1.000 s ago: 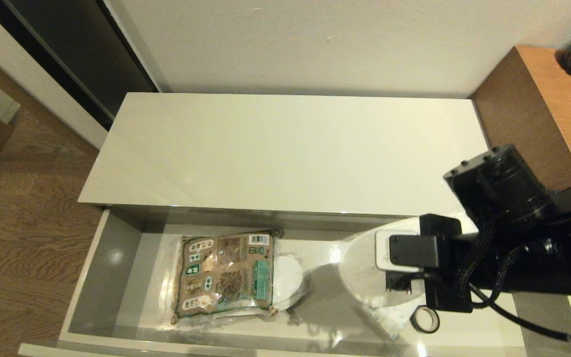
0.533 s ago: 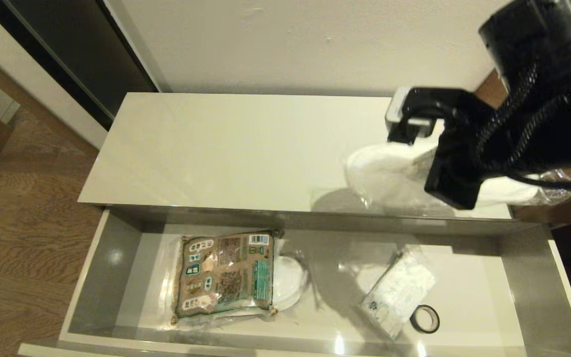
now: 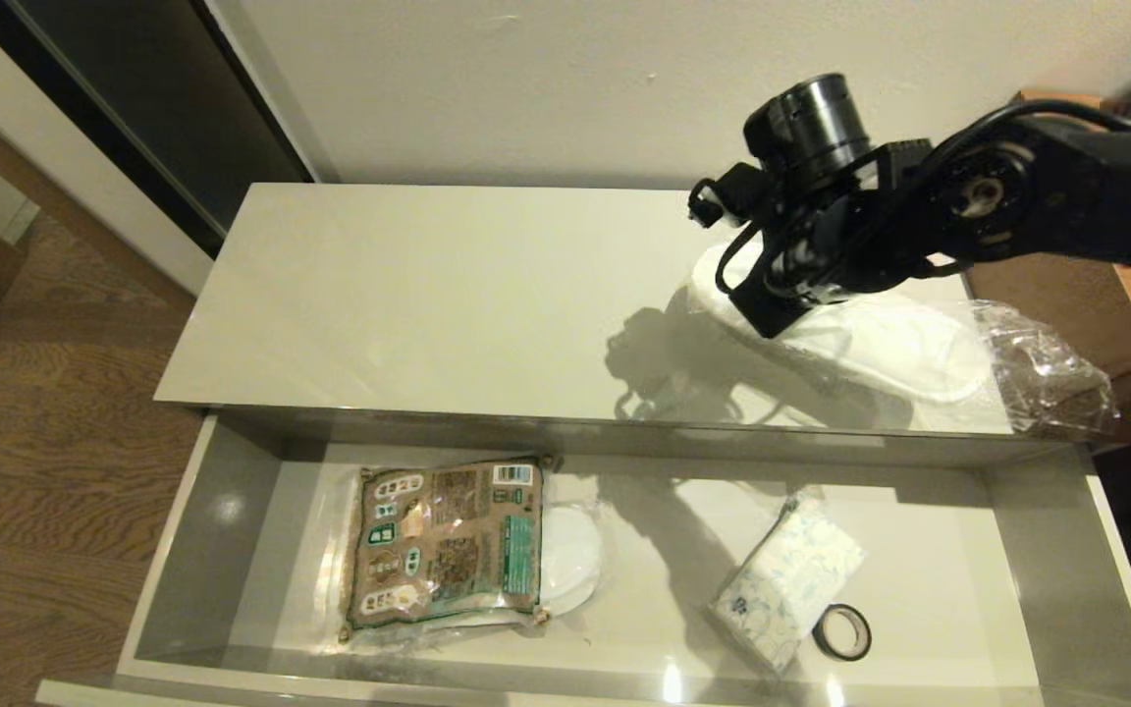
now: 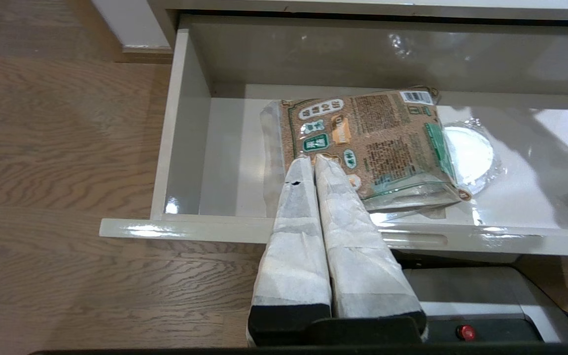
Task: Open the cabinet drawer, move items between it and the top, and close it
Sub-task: Place the disposable slippers on the table
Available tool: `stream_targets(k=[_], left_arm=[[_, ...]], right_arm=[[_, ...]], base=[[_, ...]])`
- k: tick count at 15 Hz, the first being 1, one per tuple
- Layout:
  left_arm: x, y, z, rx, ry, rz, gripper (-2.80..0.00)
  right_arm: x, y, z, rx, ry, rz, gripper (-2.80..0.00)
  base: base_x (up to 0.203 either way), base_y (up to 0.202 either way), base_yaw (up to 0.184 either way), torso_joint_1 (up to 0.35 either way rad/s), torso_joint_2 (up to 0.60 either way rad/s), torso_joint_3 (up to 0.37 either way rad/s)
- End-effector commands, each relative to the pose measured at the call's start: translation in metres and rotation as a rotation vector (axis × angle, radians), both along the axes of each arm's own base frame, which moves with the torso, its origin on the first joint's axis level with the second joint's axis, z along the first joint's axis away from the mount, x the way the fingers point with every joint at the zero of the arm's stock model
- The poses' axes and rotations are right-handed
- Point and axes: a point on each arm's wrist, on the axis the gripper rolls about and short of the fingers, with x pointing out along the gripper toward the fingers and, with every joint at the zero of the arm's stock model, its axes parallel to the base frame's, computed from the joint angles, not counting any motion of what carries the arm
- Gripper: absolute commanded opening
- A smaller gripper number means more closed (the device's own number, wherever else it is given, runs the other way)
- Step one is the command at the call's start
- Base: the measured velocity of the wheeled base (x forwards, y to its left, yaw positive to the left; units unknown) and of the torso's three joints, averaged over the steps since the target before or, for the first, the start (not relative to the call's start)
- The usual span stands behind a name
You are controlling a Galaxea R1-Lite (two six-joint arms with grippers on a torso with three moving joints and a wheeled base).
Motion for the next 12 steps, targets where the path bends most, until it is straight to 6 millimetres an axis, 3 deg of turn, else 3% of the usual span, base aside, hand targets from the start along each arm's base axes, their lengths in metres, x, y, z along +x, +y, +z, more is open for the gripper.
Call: stream_targets(k=[1, 3, 7, 8, 12], left_arm=[[0.0, 0.0, 0.0, 0.0, 0.001, 0.0, -2.8], [0.0, 0.0, 0.0, 0.0, 0.001, 0.0, -2.8], [0.0, 0.0, 0.0, 0.0, 0.001, 0.0, -2.8], [0.0, 0.0, 0.0, 0.0, 0.001, 0.0, -2.8], [0.0, 0.0, 0.0, 0.0, 0.001, 0.0, -2.8]], right_arm=[[0.031, 0.002, -0.036, -0.027, 0.015, -0.086, -2.8], [0.047, -0.001, -0.046, -0.015, -0.029, -0.126, -2.8], [0.052, -0.005, -0.046, -0.014, -0.044, -0.135, -2.8], [0.053, -0.006, -0.046, -0.014, -0.045, -0.137, 0.0], [0.051, -0.011, -0.036, -0.01, -0.069, -0.137, 0.0]], base=[[0.0, 0.0, 0.0, 0.0, 0.0, 0.0], [0.0, 0.0, 0.0, 0.0, 0.0, 0.0], [0.0, 0.0, 0.0, 0.0, 0.0, 0.0], [0.0, 0.0, 0.0, 0.0, 0.0, 0.0], [0.0, 0.0, 0.0, 0.0, 0.0, 0.0]])
